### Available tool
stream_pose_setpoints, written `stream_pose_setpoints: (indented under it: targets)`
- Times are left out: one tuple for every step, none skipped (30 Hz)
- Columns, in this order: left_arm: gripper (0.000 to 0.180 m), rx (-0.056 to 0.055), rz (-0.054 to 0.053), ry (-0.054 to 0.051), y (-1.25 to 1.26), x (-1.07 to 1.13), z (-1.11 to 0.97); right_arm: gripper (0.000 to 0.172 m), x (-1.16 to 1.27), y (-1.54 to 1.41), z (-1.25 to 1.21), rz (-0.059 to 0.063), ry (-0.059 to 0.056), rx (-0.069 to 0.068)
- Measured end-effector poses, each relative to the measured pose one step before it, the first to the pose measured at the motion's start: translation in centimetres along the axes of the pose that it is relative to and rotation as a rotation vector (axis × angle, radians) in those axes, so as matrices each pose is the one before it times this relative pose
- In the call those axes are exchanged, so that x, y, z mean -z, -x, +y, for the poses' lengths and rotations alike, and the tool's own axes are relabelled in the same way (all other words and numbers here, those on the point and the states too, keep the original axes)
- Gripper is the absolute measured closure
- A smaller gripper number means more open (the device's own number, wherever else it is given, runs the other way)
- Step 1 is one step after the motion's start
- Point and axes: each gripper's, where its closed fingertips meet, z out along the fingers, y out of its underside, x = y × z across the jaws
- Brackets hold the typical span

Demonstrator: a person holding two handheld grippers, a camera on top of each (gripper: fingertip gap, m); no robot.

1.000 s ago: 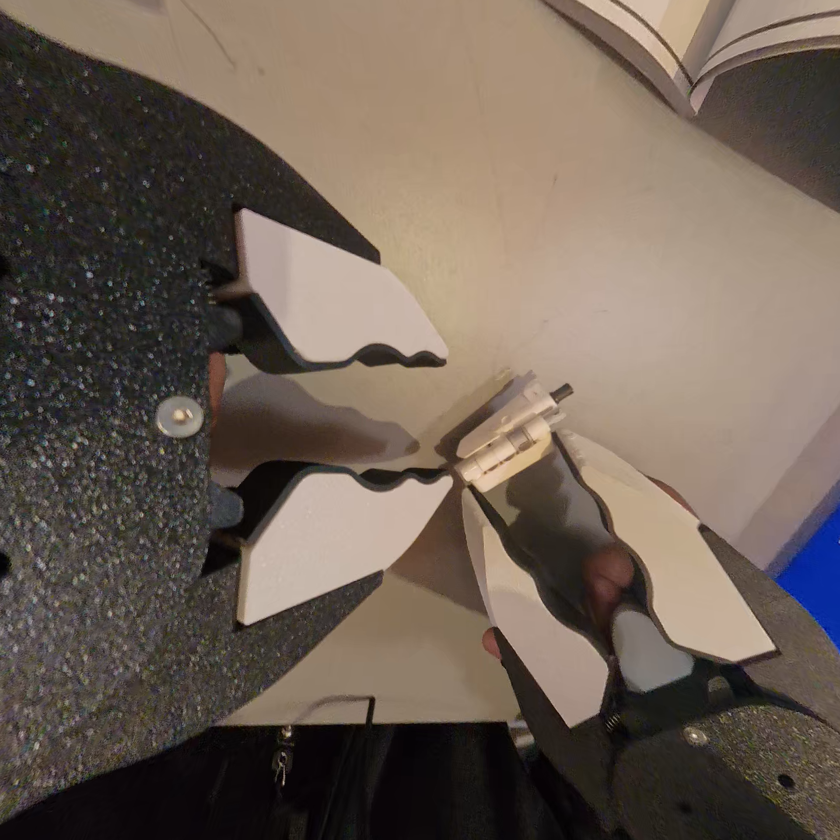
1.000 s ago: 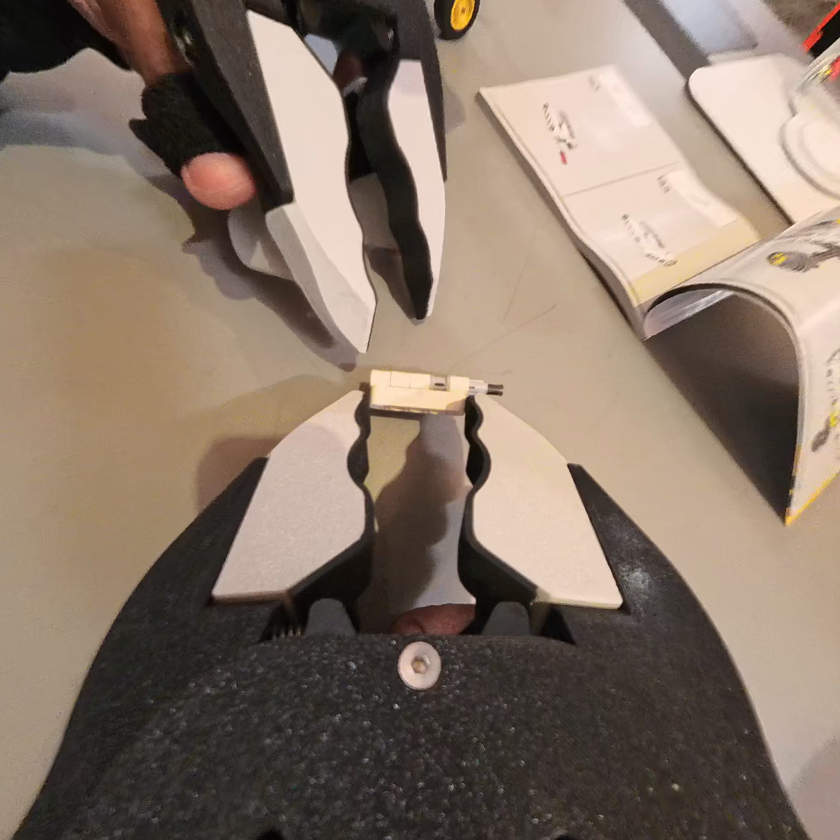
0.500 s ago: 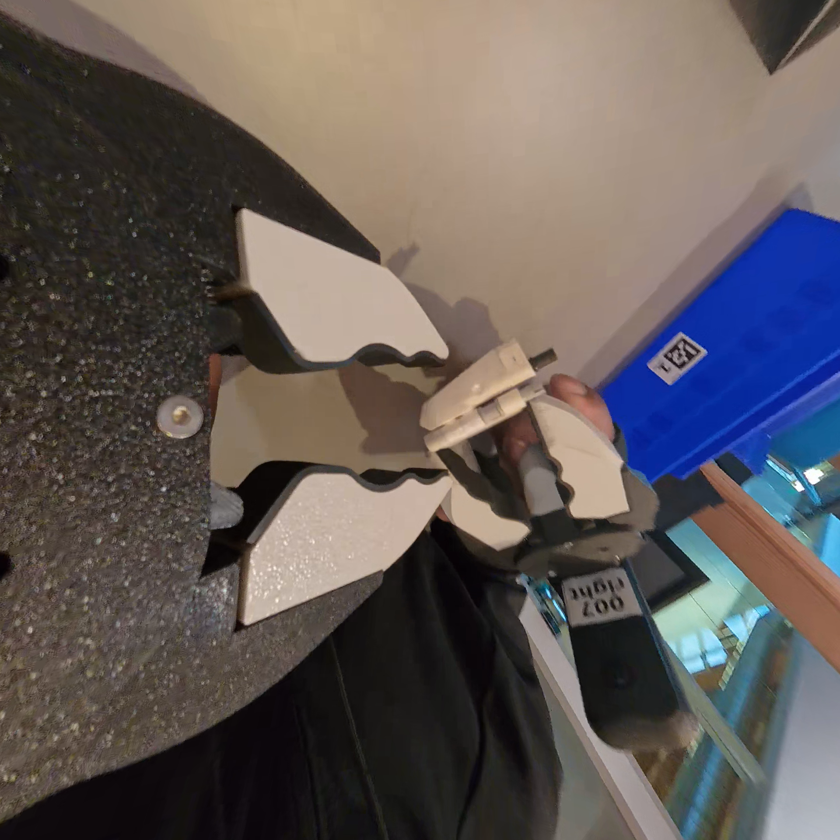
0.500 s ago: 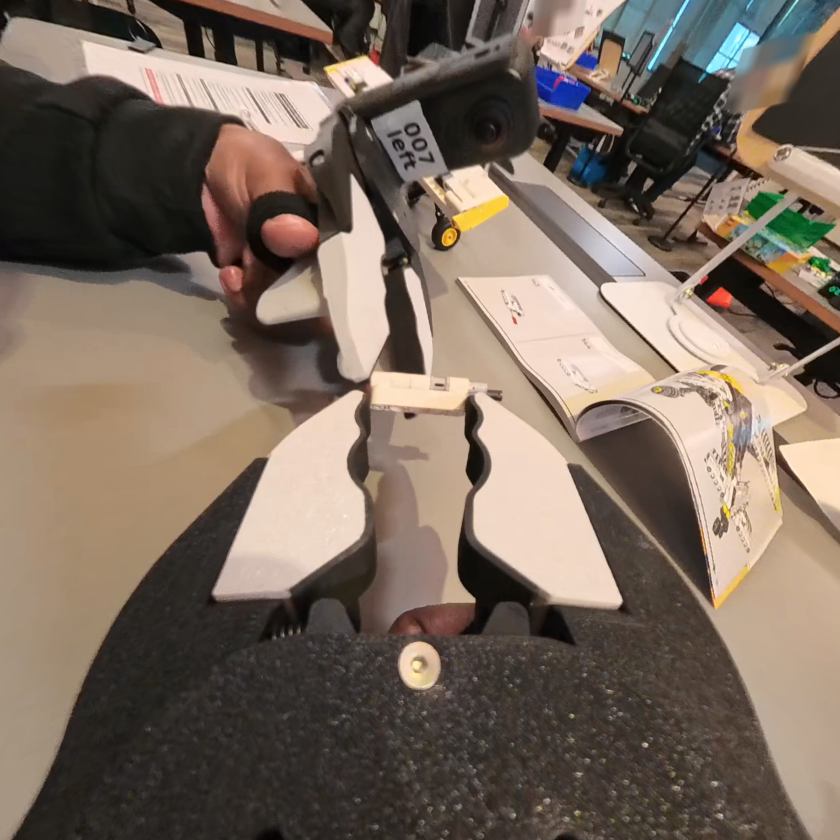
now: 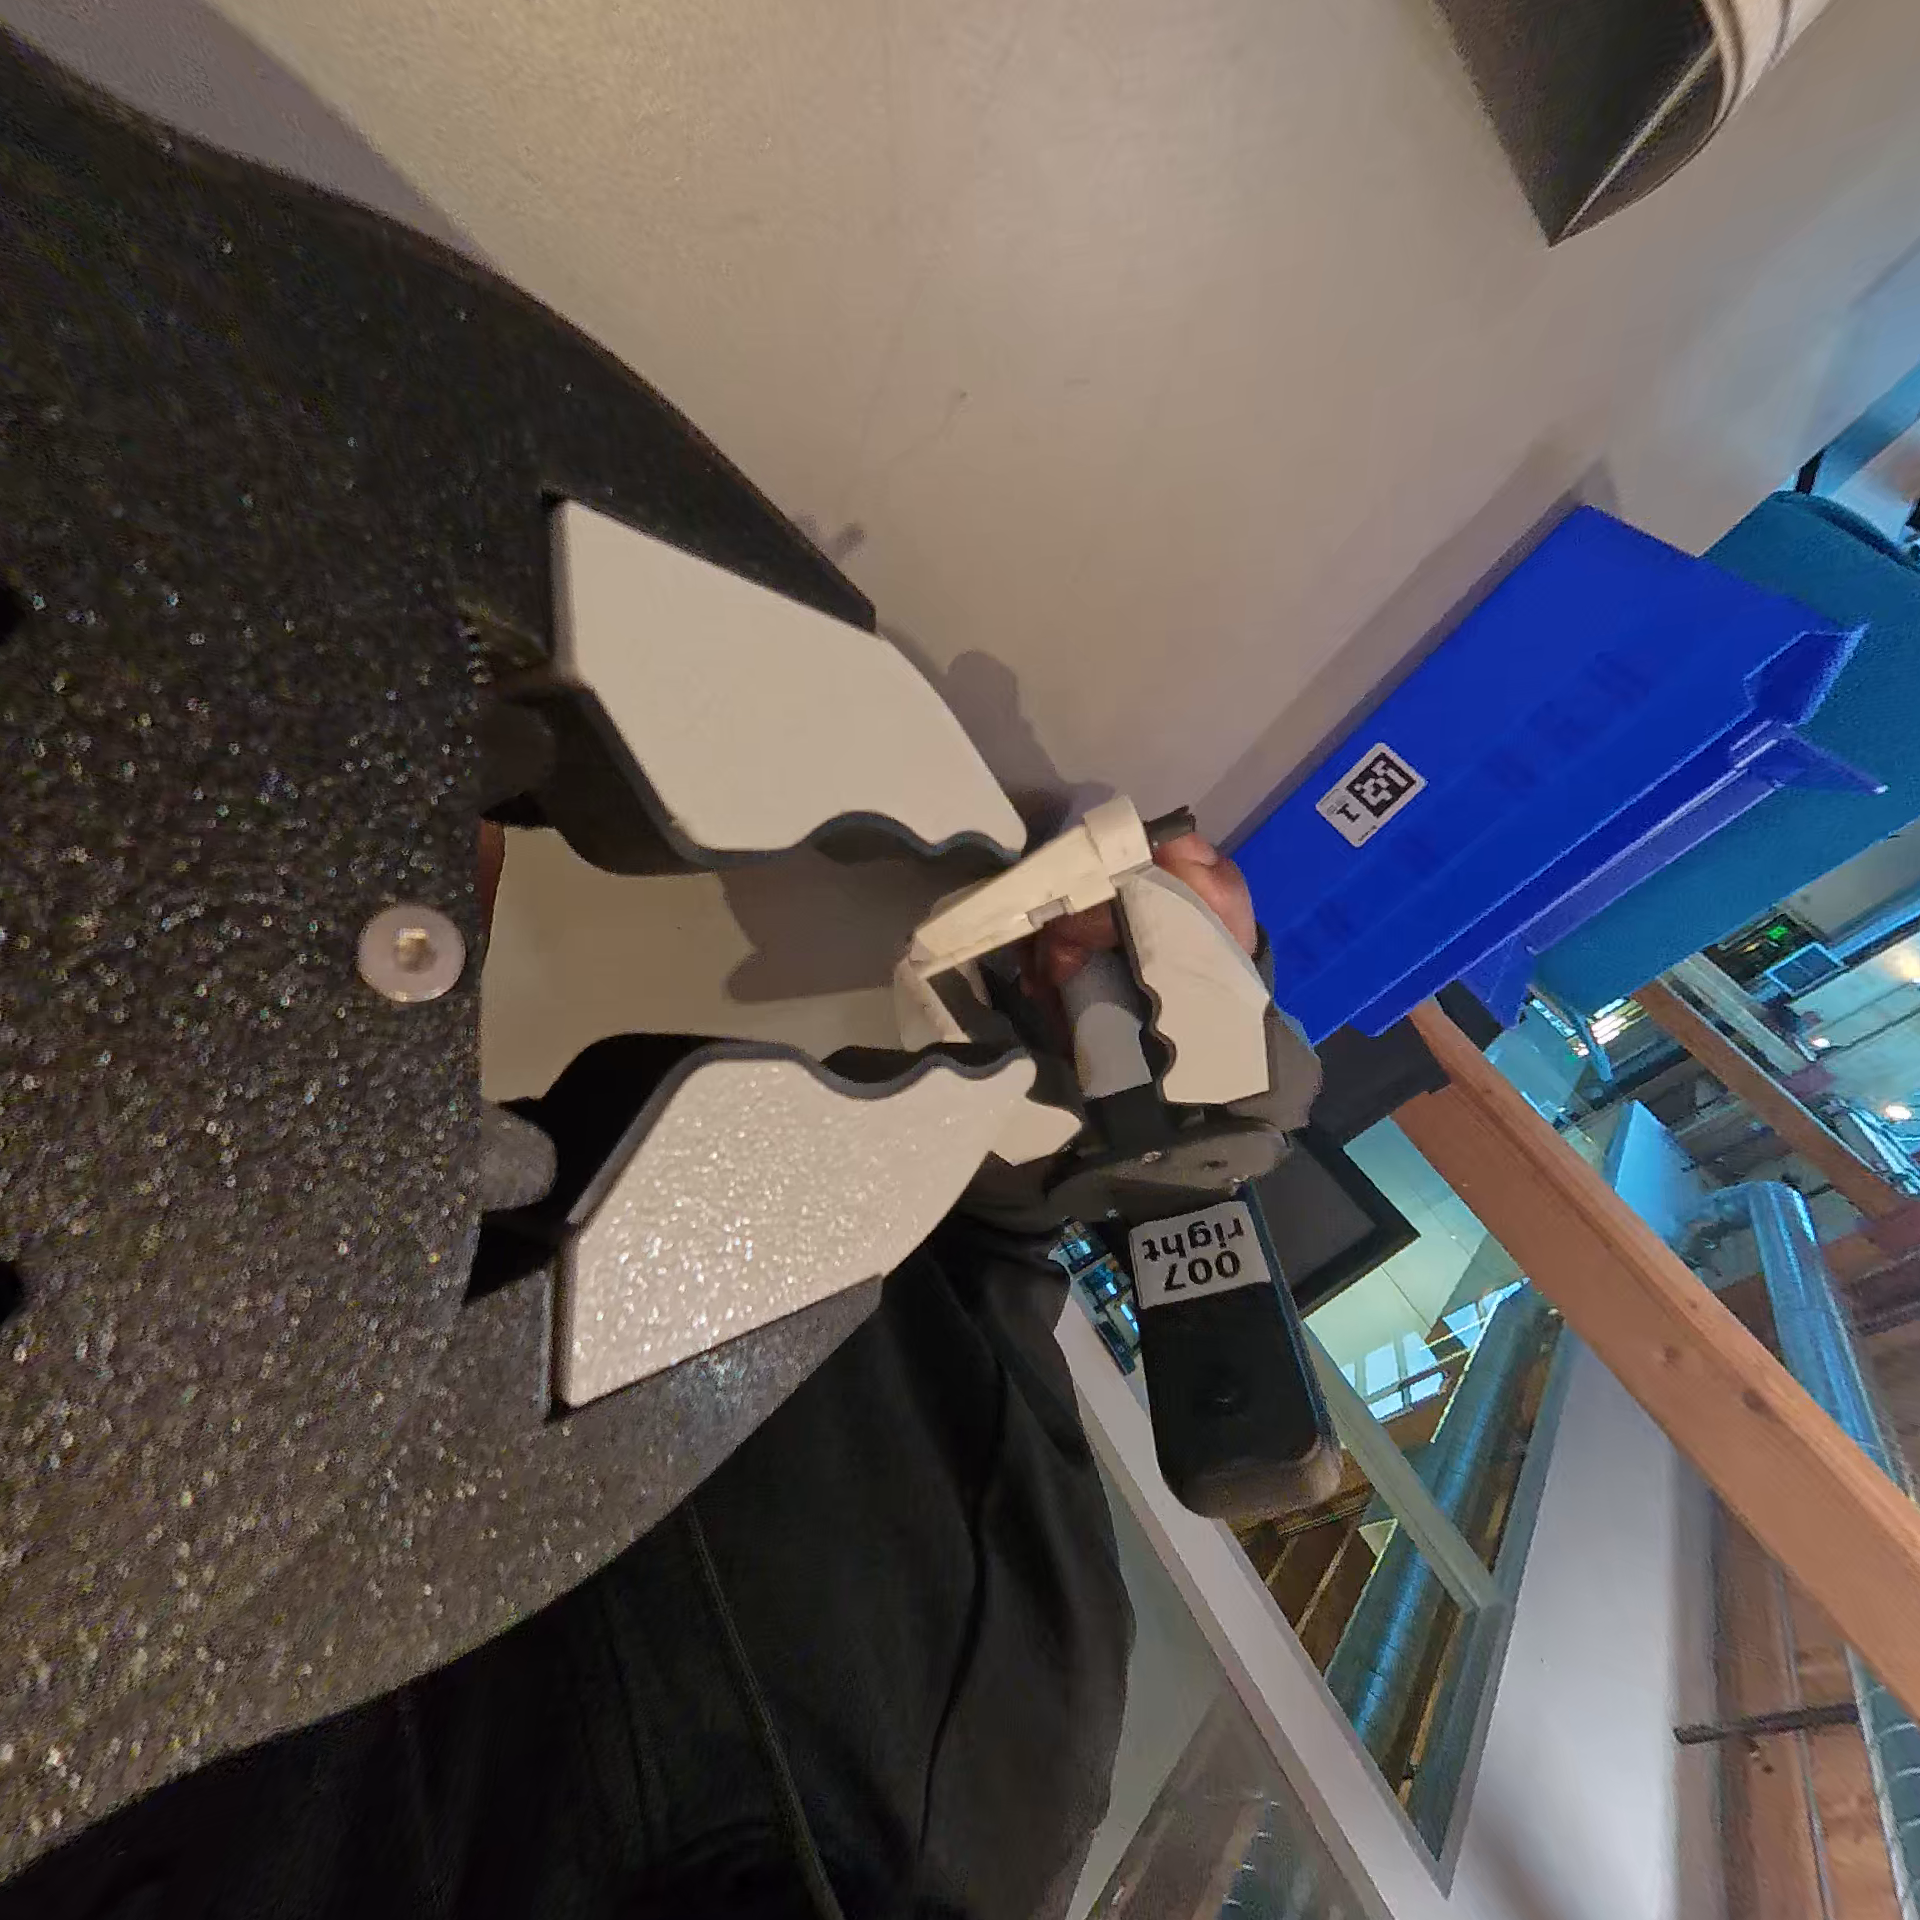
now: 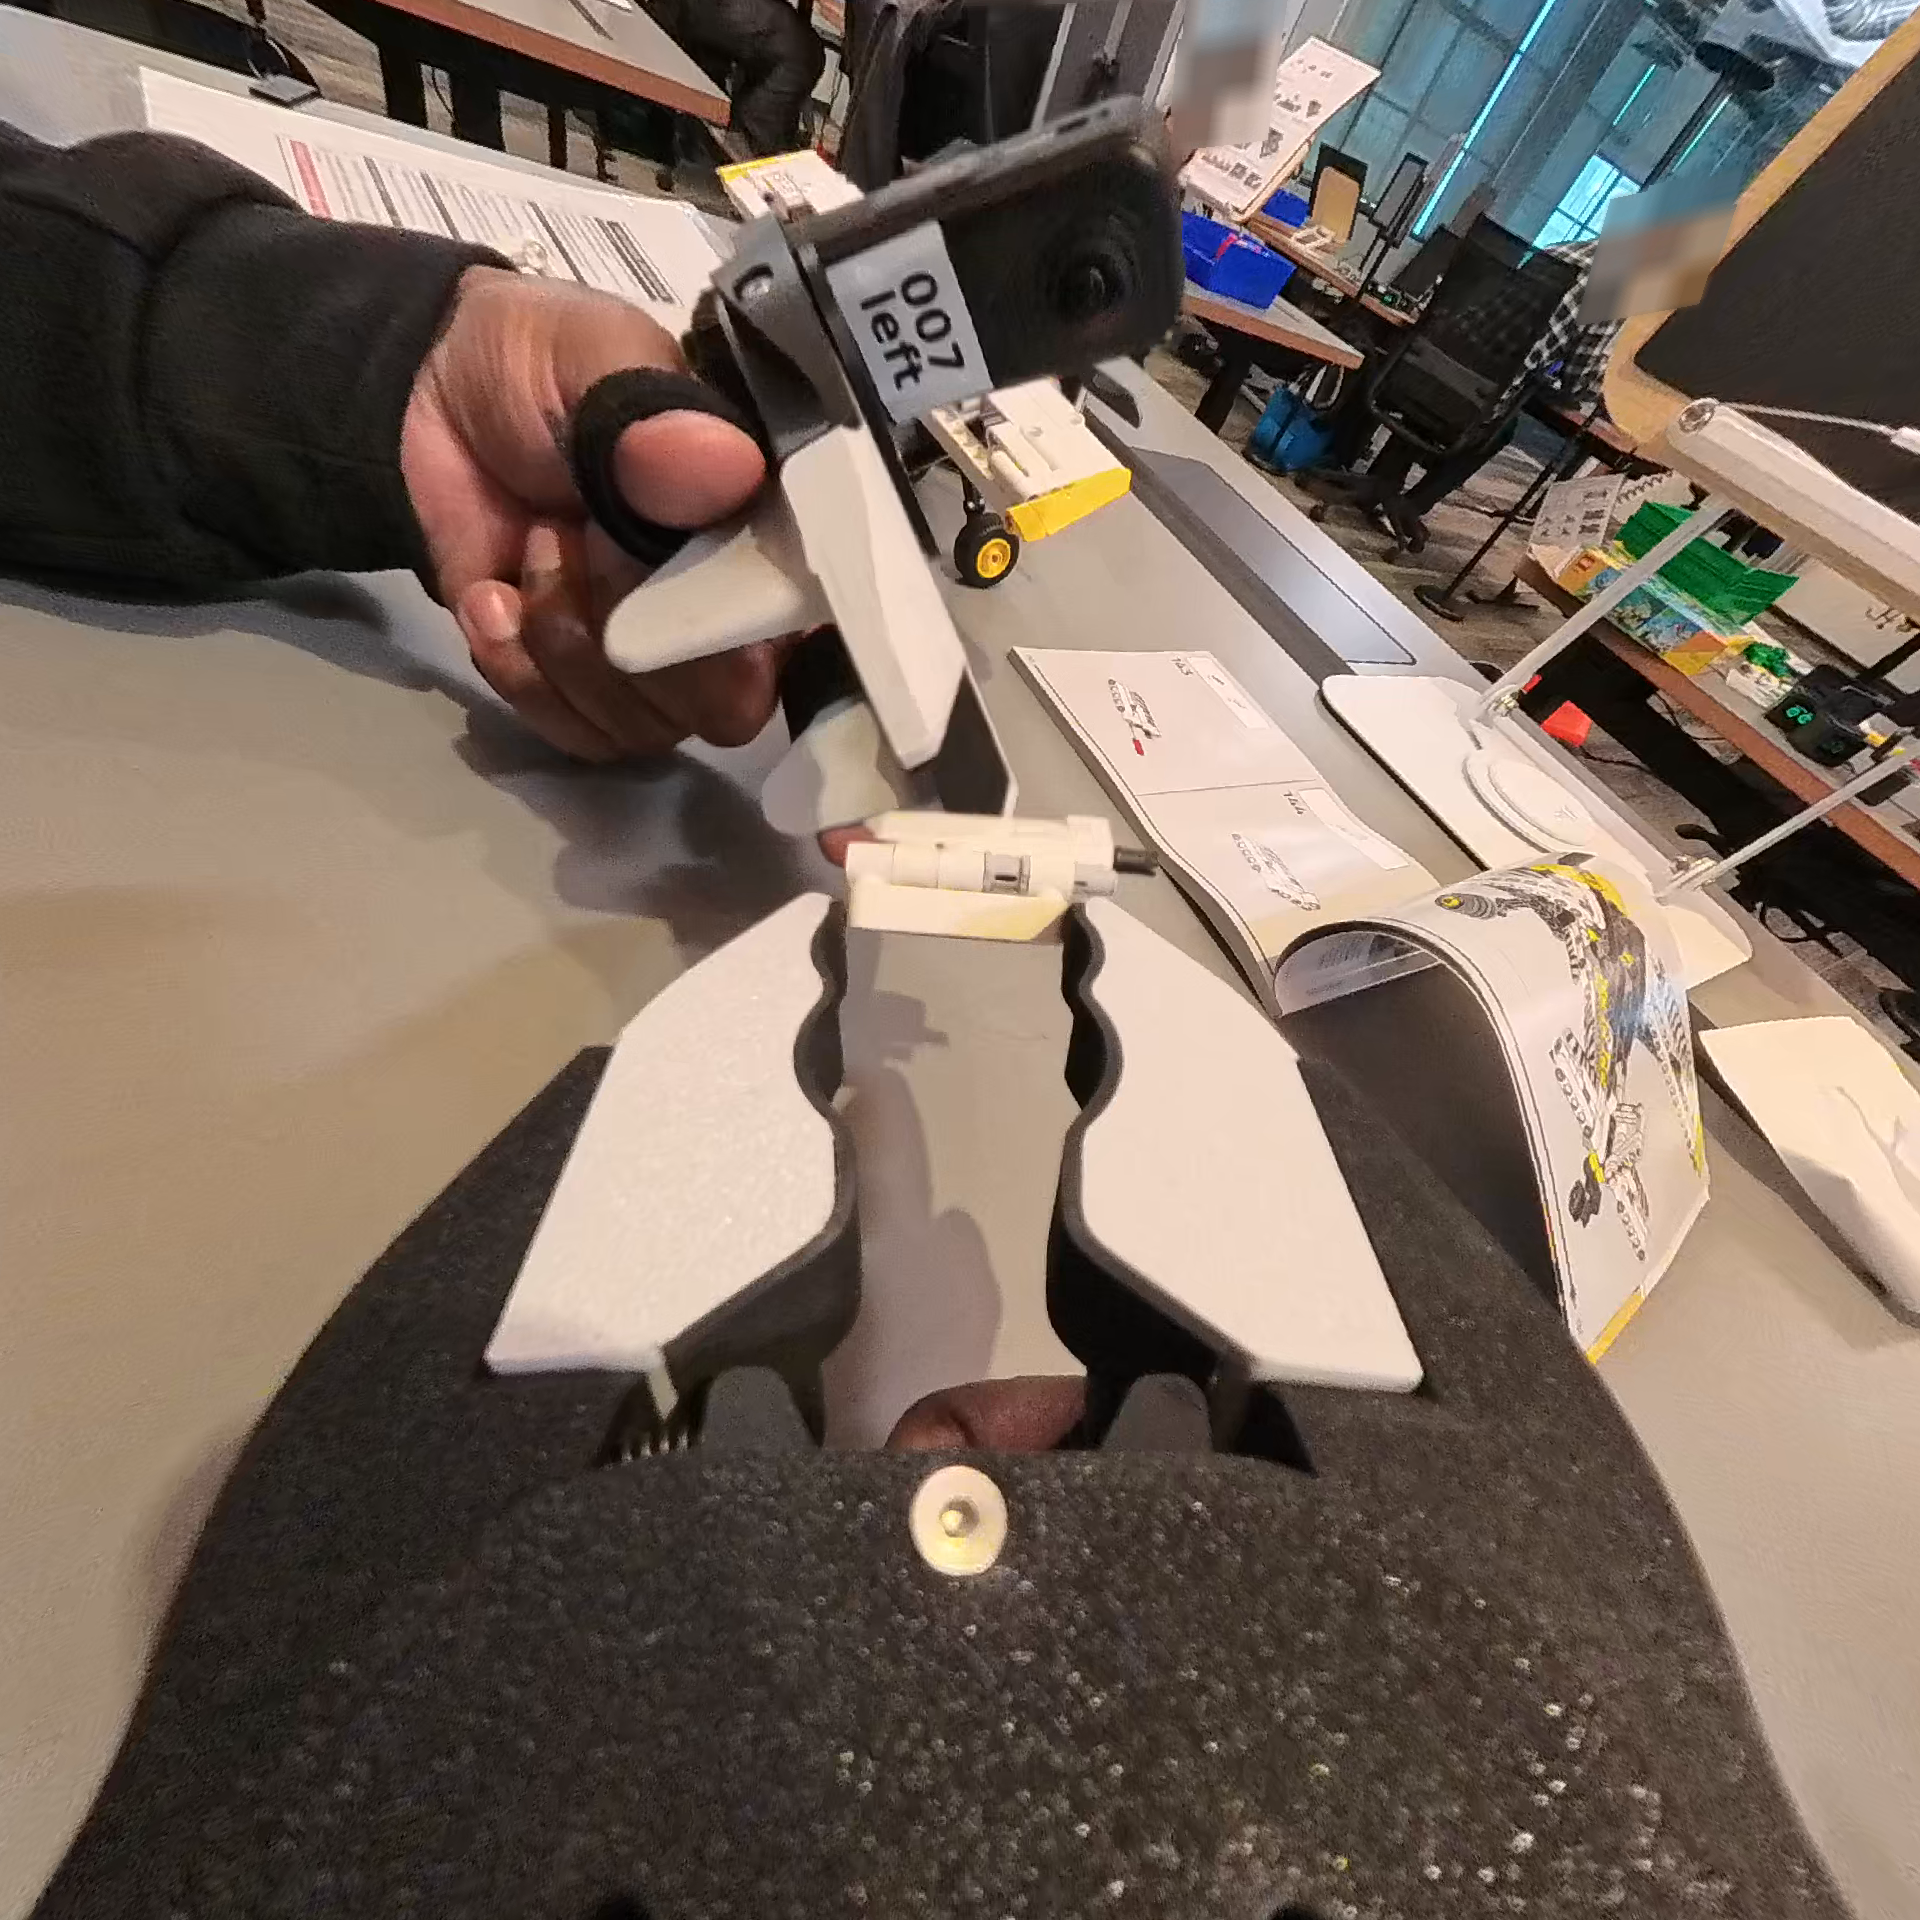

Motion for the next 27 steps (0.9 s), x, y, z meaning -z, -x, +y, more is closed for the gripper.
stream_pose_setpoints:
  targets:
    - [0.151,-0.0045,-0.0018,-0.0074,-0.025,0.006,-0.090,0.132,-0.038,0.015,0.044,0.0022,0.0015,0.0044]
    - [0.153,-0.0057,-0.0056,-0.0037,0.029,-0.039,-0.028,0.132,-0.042,0.048,0.031,0.0023,0.0016,0.0084]
    - [0.156,-0.0093,-0.0088,-0.0017,0.066,-0.080,0.027,0.132,-0.067,0.078,0.037,0.0017,0.0033,0.0104]
    - [0.159,-0.0092,-0.0142,0.0030,0.145,-0.131,0.115,0.132,-0.062,0.096,0.028,0.0018,0.0022,0.0106]
    - [0.161,-0.0114,-0.0181,0.0090,0.169,-0.182,0.195,0.132,-0.071,0.103,-0.004,0.0016,0.0006,0.0095]
    - [0.163,-0.0148,-0.0223,0.0146,0.204,-0.192,0.266,0.132,-0.071,0.066,0.003,0.0020,0.0008,0.0077]
    - [0.165,-0.0195,-0.0373,0.0178,0.364,-0.150,0.260,0.132,-0.056,0.067,0.026,0.0012,0.0016,0.0055]
    - [0.170,-0.0293,-0.0378,0.0203,0.345,-0.080,0.271,0.132,-0.053,0.030,0.041,0.0010,0.0015,0.0023]
    - [0.170,-0.0280,-0.0243,0.0101,0.137,-0.037,0.115,0.132,-0.056,0.019,0.076,-0.0001,0.0031,-0.0003]
    - [0.171,-0.0254,-0.0235,0.0081,0.102,-0.001,0.038,0.132,-0.067,0.016,0.142,-0.0001,0.0054,-0.0003]
    - [0.171,-0.0313,-0.0279,0.0087,0.108,-0.008,0.037,0.132,-0.061,0.004,0.094,0.0011,0.0020,0.0005]
    - [0.172,-0.0395,-0.0402,0.0086,0.251,0.025,-0.003,0.132,-0.057,-0.023,0.101,0.0026,0.0042,-0.0005]
    - [0.172,-0.0550,-0.0573,0.0138,0.437,0.080,0.010,0.133,-0.034,-0.071,0.125,0.0018,0.0065,-0.0045]
    - [0.172,-0.0792,-0.0765,0.0197,0.630,0.138,0.026,0.130,-0.047,-0.117,0.201,0.0001,0.0124,-0.0092]
    - [0.172,-0.1077,-0.1026,0.0248,0.911,0.226,0.028,0.126,-0.054,-0.158,0.269,0.0004,0.0152,-0.0110]
    - [0.172,-0.1347,-0.1189,0.0269,1.061,0.276,0.030,0.125,-0.013,-0.170,0.240,0.0014,0.0117,-0.0097]
    - [0.172,-0.1563,-0.1163,0.0331,0.964,0.232,0.127,0.124,0.008,-0.168,0.206,0.0022,0.0089,-0.0076]
    - [0.172,-0.1668,-0.0977,0.0410,0.656,0.116,0.314,0.123,0.017,-0.115,0.153,0.0007,0.0064,-0.0059]
    - [0.172,-0.1684,-0.0766,0.0476,0.287,-0.041,0.476,0.123,0.002,-0.040,0.127,-0.0031,0.0058,-0.0047]
    - [0.172,-0.1635,-0.0457,0.0481,-0.259,-0.179,0.566,0.123,-0.026,0.001,0.137,-0.0034,0.0077,-0.0030]
    - [0.172,-0.1409,-0.0157,0.0439,-0.724,-0.287,0.523,0.123,-0.034,-0.011,0.142,-0.0002,0.0083,0.0002]
    - [0.171,-0.1042,0.0056,0.0318,-0.953,-0.296,0.332,0.123,-0.045,0.030,0.151,-0.0022,0.0100,0.0028]
    - [0.169,-0.0650,0.0254,0.0155,-1.017,-0.212,0.084,0.123,-0.057,0.083,0.205,-0.0050,0.0125,0.0041]
    - [0.164,-0.0281,0.0409,-0.0045,-0.972,-0.072,-0.181,0.123,-0.039,0.052,0.181,-0.0031,0.0105,0.0050]
    - [0.165,0.0004,0.0345,-0.0204,-0.650,0.064,-0.348,0.123,-0.015,0.049,0.124,-0.0026,0.0070,0.0042]
    - [0.162,0.0091,0.0207,-0.0263,-0.257,0.190,-0.378,0.123,-0.001,0.057,0.131,-0.0042,0.0080,0.0010]
    - [0.159,0.0115,0.0201,-0.0155,-0.143,0.215,-0.200,0.123,-0.001,0.078,0.130,-0.0062,0.0076,0.0003]
